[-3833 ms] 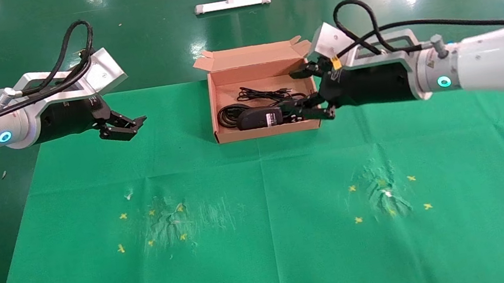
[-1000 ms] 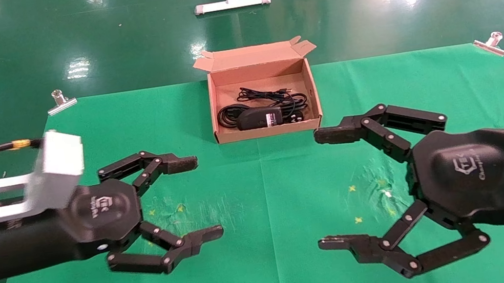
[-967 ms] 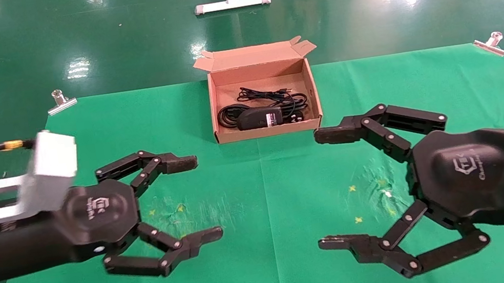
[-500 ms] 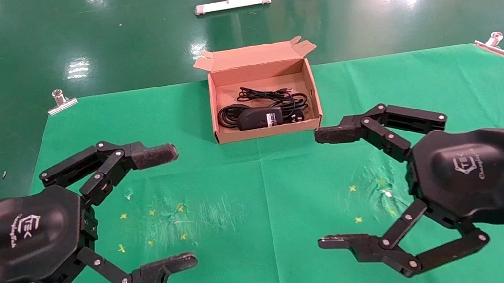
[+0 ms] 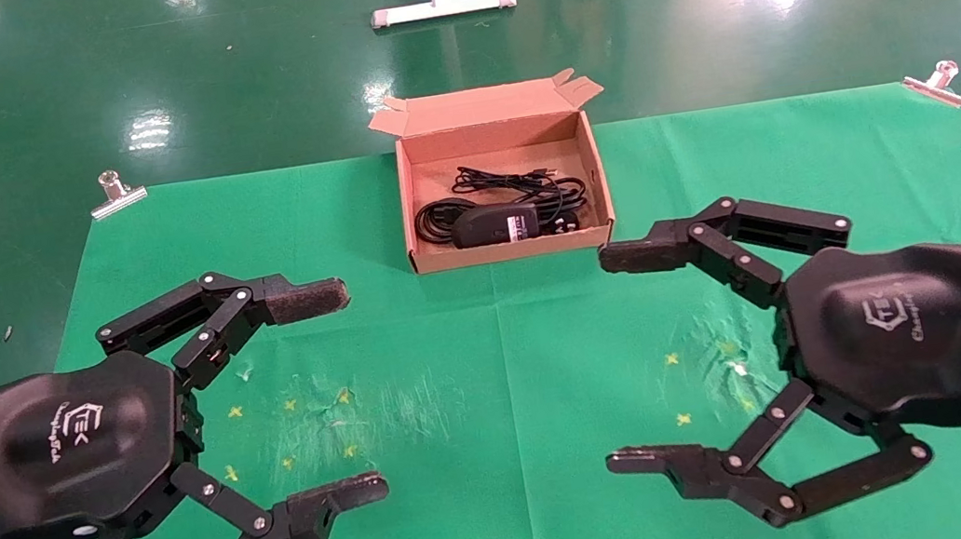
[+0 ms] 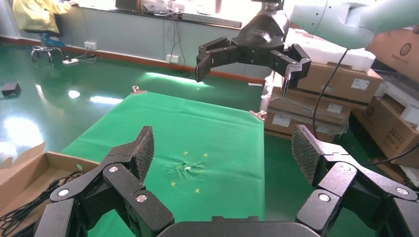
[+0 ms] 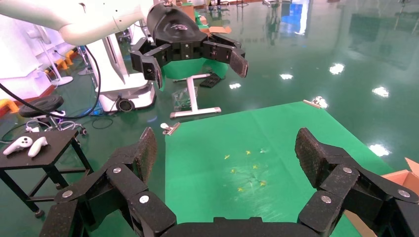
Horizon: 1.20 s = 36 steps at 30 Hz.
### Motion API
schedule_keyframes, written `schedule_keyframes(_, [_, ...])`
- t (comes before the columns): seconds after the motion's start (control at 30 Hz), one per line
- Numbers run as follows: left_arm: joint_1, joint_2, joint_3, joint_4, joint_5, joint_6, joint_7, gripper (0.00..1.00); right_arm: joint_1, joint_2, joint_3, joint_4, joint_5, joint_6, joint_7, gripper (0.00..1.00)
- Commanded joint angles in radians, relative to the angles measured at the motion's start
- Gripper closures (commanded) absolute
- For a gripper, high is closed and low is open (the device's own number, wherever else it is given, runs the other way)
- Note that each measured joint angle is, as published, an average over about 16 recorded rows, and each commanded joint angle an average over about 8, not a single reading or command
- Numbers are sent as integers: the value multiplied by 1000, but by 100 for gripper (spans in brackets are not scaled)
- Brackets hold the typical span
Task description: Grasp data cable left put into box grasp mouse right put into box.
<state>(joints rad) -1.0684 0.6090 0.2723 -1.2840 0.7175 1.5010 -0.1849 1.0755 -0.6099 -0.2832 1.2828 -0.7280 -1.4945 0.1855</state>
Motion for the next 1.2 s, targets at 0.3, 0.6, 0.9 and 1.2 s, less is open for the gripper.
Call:
schedule_keyframes(0.3, [-5, 1, 6, 0, 11, -5, -3, 0, 0, 0, 0, 0, 0, 0, 0, 0])
schedule_keyframes(0.6, [-7, 2, 8, 0, 15, -7, -4, 0, 0, 0, 0, 0, 0, 0, 0, 0])
schedule_keyframes(0.9, [-7, 2, 9, 0, 17, -7, -5, 0, 0, 0, 0, 0, 0, 0, 0, 0])
schedule_keyframes(1.2, [-8, 3, 10, 0, 17, -8, -6, 0, 0, 0, 0, 0, 0, 0, 0, 0])
